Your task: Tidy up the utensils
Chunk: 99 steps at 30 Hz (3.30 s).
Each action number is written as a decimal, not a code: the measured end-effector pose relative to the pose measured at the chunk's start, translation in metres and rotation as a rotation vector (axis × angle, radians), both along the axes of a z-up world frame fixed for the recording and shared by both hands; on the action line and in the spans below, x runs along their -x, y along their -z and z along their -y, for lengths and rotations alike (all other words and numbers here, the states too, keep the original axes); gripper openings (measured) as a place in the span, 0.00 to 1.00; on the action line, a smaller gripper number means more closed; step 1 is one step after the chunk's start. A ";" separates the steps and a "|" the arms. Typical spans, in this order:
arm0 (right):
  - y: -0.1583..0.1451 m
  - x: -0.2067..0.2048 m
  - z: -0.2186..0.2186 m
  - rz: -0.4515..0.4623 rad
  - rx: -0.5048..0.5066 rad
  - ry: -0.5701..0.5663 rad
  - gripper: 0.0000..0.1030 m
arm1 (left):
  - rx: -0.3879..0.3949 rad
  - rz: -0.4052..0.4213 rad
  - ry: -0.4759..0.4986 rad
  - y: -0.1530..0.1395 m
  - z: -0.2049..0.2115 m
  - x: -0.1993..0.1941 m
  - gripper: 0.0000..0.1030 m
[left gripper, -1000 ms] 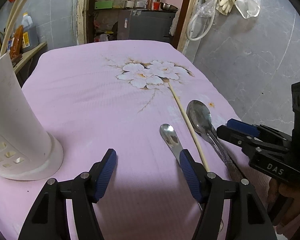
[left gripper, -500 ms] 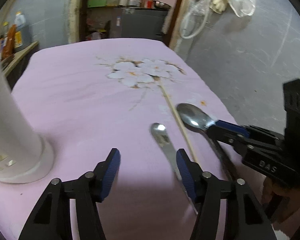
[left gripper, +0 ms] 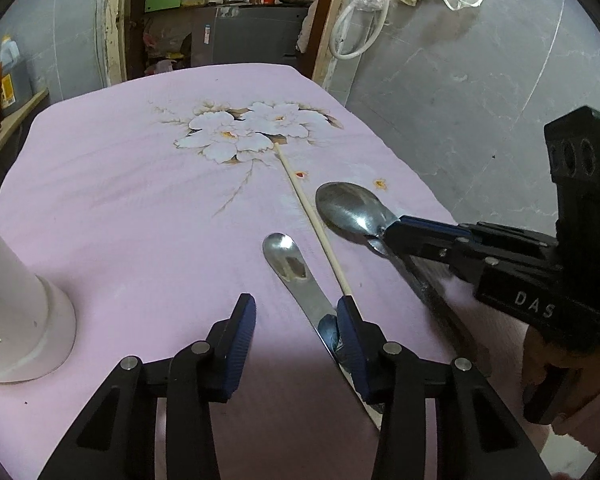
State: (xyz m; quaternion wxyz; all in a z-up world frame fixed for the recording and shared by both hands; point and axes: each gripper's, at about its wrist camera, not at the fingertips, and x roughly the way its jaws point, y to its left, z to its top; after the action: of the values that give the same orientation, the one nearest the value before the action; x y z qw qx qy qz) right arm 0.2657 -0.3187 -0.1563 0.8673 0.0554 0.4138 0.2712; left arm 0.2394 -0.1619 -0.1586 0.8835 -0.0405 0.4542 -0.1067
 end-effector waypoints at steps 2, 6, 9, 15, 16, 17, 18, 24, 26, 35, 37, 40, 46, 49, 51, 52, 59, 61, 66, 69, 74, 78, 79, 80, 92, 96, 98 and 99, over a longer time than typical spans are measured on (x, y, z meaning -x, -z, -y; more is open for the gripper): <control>0.001 0.000 0.001 -0.002 0.001 0.000 0.08 | -0.024 -0.001 0.005 0.000 0.004 -0.002 0.39; 0.002 0.002 0.006 -0.010 0.006 -0.006 0.08 | -0.071 -0.001 0.029 0.001 0.013 -0.006 0.39; 0.003 0.001 0.009 -0.019 -0.004 -0.006 0.08 | -0.134 0.007 0.047 0.002 0.023 -0.007 0.38; 0.004 0.002 0.006 -0.018 -0.007 -0.010 0.07 | -0.143 0.015 0.052 0.000 0.024 -0.007 0.26; 0.003 0.002 0.007 -0.012 -0.001 -0.006 0.06 | -0.140 0.014 0.050 -0.001 0.023 -0.006 0.25; 0.003 0.003 0.008 -0.005 0.003 -0.002 0.02 | -0.137 0.015 0.046 -0.001 0.022 -0.006 0.24; 0.002 0.004 0.010 0.000 0.007 0.008 0.01 | -0.136 0.015 0.043 -0.001 0.022 -0.005 0.23; 0.005 0.003 0.029 -0.017 0.022 0.073 0.01 | -0.110 0.011 0.013 -0.001 0.015 -0.005 0.18; 0.006 0.003 0.033 -0.021 0.025 0.084 0.01 | -0.109 0.011 0.005 -0.001 0.014 -0.006 0.17; 0.010 0.003 0.033 -0.041 -0.011 0.099 0.01 | -0.166 -0.009 -0.028 -0.002 0.012 -0.010 0.19; 0.009 0.004 0.031 -0.041 -0.016 0.089 0.01 | -0.175 -0.009 -0.035 -0.003 0.011 -0.007 0.19; 0.008 0.003 0.031 -0.038 -0.021 0.082 0.01 | -0.219 0.010 -0.060 -0.003 0.008 -0.004 0.19; 0.009 -0.012 0.029 -0.056 -0.041 0.068 0.02 | -0.194 0.003 -0.167 -0.003 -0.016 -0.014 0.20; 0.008 -0.014 0.027 -0.061 -0.040 0.053 0.08 | -0.165 -0.015 -0.187 -0.004 -0.024 -0.016 0.20; 0.006 -0.012 0.026 -0.065 -0.031 0.037 0.18 | -0.158 -0.025 -0.206 -0.004 -0.028 -0.013 0.21; 0.005 -0.010 0.026 -0.065 -0.029 0.030 0.21 | -0.156 -0.028 -0.212 -0.004 -0.029 -0.011 0.22; 0.011 -0.007 0.018 -0.078 0.039 -0.009 0.24 | -0.114 -0.051 -0.238 -0.002 -0.038 -0.003 0.32; 0.009 -0.008 0.017 -0.076 0.037 -0.006 0.24 | -0.103 -0.056 -0.248 -0.001 -0.039 -0.005 0.31; 0.005 -0.005 0.017 -0.061 0.007 0.011 0.06 | -0.110 -0.039 -0.242 0.001 -0.032 -0.010 0.23; 0.005 -0.003 0.022 -0.051 0.011 0.060 0.06 | -0.105 -0.025 -0.200 -0.001 -0.025 -0.016 0.17; 0.005 -0.011 0.032 -0.041 -0.006 0.162 0.06 | -0.125 0.011 -0.135 -0.004 -0.014 -0.034 0.15; 0.006 -0.019 0.029 -0.034 -0.010 0.190 0.06 | -0.121 0.030 -0.191 -0.006 -0.021 -0.044 0.15; 0.006 -0.021 0.027 -0.033 -0.007 0.189 0.06 | -0.115 0.033 -0.203 -0.006 -0.023 -0.045 0.15; 0.007 -0.022 0.026 -0.035 -0.007 0.188 0.06 | -0.107 0.037 -0.213 -0.007 -0.026 -0.046 0.15; 0.008 -0.034 0.013 -0.099 0.129 0.085 0.09 | -0.159 -0.087 -0.155 -0.004 -0.028 -0.048 0.16; 0.008 -0.038 0.012 -0.104 0.126 0.087 0.09 | -0.154 -0.110 -0.147 -0.004 -0.031 -0.042 0.17; 0.010 -0.040 0.011 -0.106 0.125 0.091 0.09 | -0.145 -0.116 -0.152 -0.004 -0.032 -0.040 0.19; 0.012 -0.040 0.011 -0.109 0.123 0.093 0.09 | -0.137 -0.116 -0.156 -0.003 -0.033 -0.038 0.19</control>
State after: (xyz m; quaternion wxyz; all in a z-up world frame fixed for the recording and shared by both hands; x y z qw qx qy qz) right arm 0.3060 -0.3296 -0.1679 0.8570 0.0360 0.4731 0.2011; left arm 0.2776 -0.1288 -0.1552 0.8622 -0.0215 0.5062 -0.0038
